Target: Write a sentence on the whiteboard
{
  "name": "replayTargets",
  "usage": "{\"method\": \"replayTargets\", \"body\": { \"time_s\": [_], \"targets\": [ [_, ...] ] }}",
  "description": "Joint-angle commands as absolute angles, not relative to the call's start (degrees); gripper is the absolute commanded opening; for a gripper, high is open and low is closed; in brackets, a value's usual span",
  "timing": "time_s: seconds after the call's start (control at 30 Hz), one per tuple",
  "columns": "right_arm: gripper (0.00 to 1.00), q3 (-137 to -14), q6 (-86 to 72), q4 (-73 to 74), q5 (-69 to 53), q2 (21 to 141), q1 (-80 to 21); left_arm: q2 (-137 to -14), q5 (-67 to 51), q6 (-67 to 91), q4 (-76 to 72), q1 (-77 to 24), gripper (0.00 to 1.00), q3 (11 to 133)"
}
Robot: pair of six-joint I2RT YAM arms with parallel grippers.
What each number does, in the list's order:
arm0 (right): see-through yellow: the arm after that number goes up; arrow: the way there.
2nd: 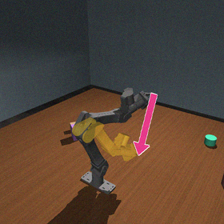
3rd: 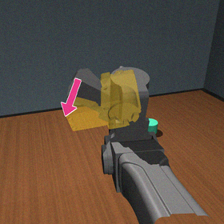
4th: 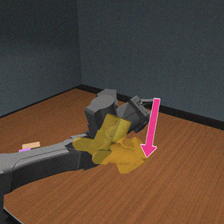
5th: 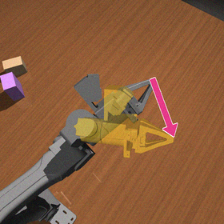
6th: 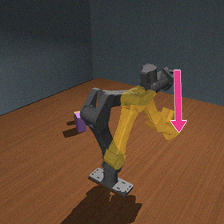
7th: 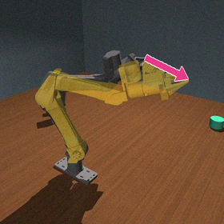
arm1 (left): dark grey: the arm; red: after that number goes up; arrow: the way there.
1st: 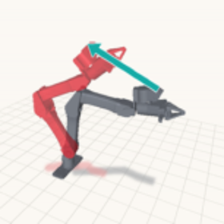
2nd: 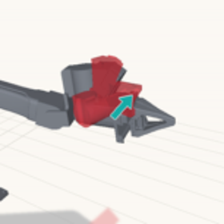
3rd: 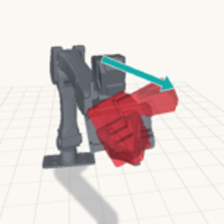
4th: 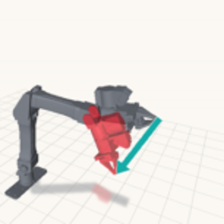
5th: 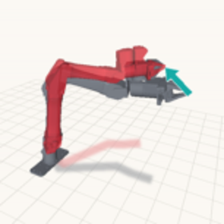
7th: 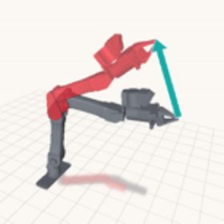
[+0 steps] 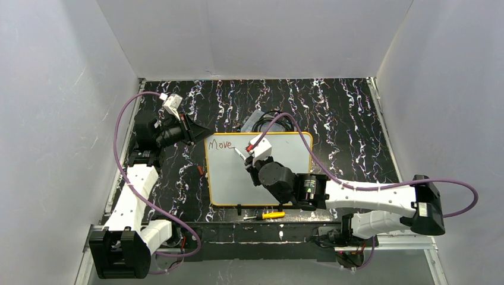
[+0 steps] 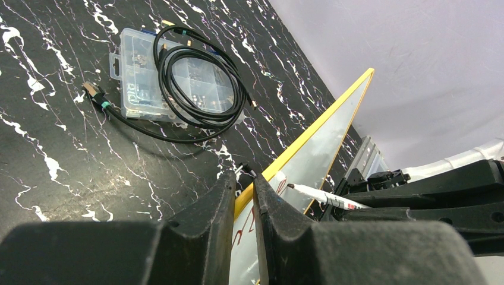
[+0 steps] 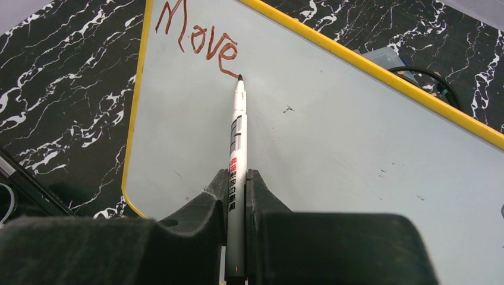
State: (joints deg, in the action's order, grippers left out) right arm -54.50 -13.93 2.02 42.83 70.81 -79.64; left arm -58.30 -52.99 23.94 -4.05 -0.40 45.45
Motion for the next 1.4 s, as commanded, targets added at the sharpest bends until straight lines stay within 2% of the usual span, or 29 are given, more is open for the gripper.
{"method": "replayTargets", "body": {
  "time_s": [0.0,0.27,0.5,0.93,1.37],
  "targets": [
    [0.01,-54.3,-13.3,3.2,46.2,69.9,-79.4,-57.0,-57.0,23.7,-2.0,-1.4,0.15,45.4],
    [0.01,-51.3,-9.7,-3.4,38.5,64.3,-80.3,-56.6,-56.4,23.3,-1.4,-1.4,0.16,45.3],
    [0.01,-52.2,-10.4,-0.1,45.4,64.0,-80.5,-56.7,-56.5,23.3,-1.4,-1.4,0.16,45.3],
    [0.01,-52.6,-11.9,2.8,49.5,65.7,-80.4,-56.4,-56.5,23.2,-1.3,-1.4,0.16,45.3],
    [0.01,-52.1,-16.9,9.4,47.9,65.1,-80.5,-56.3,-56.5,23.1,-1.2,-1.4,0.16,45.3]
  ]
}}
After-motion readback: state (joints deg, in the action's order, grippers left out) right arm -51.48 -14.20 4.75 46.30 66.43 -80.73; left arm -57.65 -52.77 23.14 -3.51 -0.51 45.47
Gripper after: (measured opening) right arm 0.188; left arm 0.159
